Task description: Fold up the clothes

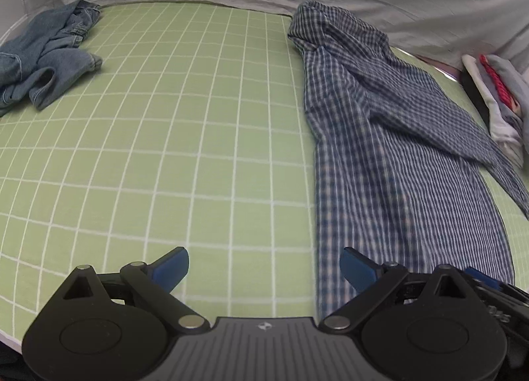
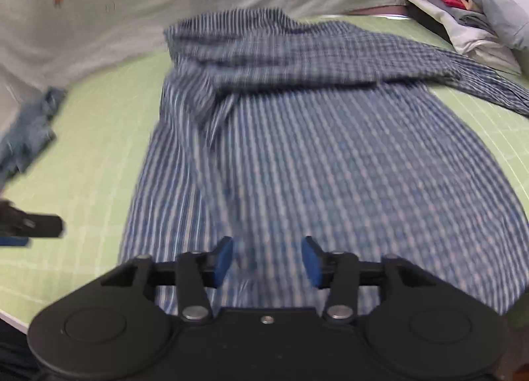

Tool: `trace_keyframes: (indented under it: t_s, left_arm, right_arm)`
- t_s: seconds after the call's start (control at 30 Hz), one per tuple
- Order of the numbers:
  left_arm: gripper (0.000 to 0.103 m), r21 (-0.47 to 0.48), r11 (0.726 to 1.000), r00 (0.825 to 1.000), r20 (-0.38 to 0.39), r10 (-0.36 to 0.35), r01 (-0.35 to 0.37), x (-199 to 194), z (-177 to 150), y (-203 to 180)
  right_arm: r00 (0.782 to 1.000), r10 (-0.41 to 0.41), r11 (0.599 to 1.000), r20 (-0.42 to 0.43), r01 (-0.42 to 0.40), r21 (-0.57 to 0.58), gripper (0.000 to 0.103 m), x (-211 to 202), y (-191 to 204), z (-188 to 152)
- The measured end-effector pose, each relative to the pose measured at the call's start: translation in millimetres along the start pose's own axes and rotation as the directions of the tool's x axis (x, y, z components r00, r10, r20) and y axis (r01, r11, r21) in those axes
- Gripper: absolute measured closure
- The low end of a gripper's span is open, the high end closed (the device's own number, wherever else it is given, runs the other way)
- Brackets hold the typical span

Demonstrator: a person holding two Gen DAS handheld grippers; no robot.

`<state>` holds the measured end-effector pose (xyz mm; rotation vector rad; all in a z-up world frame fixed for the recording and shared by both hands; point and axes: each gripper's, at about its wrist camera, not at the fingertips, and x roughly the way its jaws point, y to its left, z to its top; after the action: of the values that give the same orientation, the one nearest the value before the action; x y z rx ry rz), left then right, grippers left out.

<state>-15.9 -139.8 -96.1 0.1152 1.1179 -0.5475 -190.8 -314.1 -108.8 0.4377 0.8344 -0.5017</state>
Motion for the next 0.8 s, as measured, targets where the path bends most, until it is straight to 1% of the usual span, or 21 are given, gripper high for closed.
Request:
trace_keyframes:
  t_s: [0.03, 0.1, 0.2, 0.3, 0.33, 0.5, 0.57, 0.6, 0.67, 0.7, 0.8]
  left_arm:
    - [0.006, -0.009, 1.000, 1.000, 0.007, 0.014, -0.014, 5, 5, -6]
    - [0.006, -0.026, 0.999, 0.999, 0.013, 0.042, -0.041, 15, 15, -16]
    - [0.006, -0.048, 0.995, 0.997, 0.008, 0.082, -0.082, 32, 30, -29]
    - [0.006, -0.085, 0.991, 0.995, 0.006, 0.101, -0.100, 46, 49, -36]
    - [0.006, -0.100, 0.990, 0.994, 0.010, 0.105, -0.104, 51, 57, -38]
    - [0.006, -0.143, 0.986, 0.994, 0.041, 0.098, -0.092, 84, 118, -40]
    - [0.006, -0.156, 0.984, 0.994, 0.059, 0.092, -0.082, 98, 145, -38]
    - [0.006, -0.158, 0.985, 0.994, 0.074, 0.086, -0.074, 107, 162, -35]
    - [0.006, -0.163, 0.985, 0.992, 0.099, 0.079, -0.062, 124, 196, -32]
    - [0.006, -0.167, 0.984, 0.991, 0.110, 0.079, -0.060, 131, 213, -30]
    - [0.006, -0.180, 0.982, 0.987, 0.141, 0.078, -0.052, 155, 263, -26]
  right_arm:
    - [1.000, 0.003, 1.000, 0.008, -0.003, 0.010, 0.045, 2, -10, 9]
    - [1.000, 0.007, 0.999, 0.023, -0.007, 0.031, 0.045, 5, -32, 26]
    - [0.999, -0.037, 0.996, 0.025, 0.035, 0.080, 0.044, 16, -68, 52]
    - [0.998, -0.062, 0.988, 0.032, 0.057, 0.141, 0.043, 24, -103, 73]
    - [0.997, -0.072, 0.985, 0.035, 0.065, 0.160, 0.041, 28, -114, 80]
    - [0.986, -0.159, 0.959, 0.058, 0.141, 0.245, 0.040, 63, -169, 120]
    - [0.977, -0.194, 0.944, 0.091, 0.161, 0.289, 0.038, 77, -191, 143]
    - [0.972, -0.209, 0.937, 0.111, 0.166, 0.307, 0.037, 82, -201, 155]
    - [0.961, -0.241, 0.925, 0.137, 0.185, 0.331, 0.028, 98, -220, 180]
    - [0.955, -0.259, 0.920, 0.142, 0.198, 0.339, 0.028, 106, -229, 194]
    - [0.945, -0.305, 0.904, 0.120, 0.248, 0.347, 0.027, 135, -250, 227]
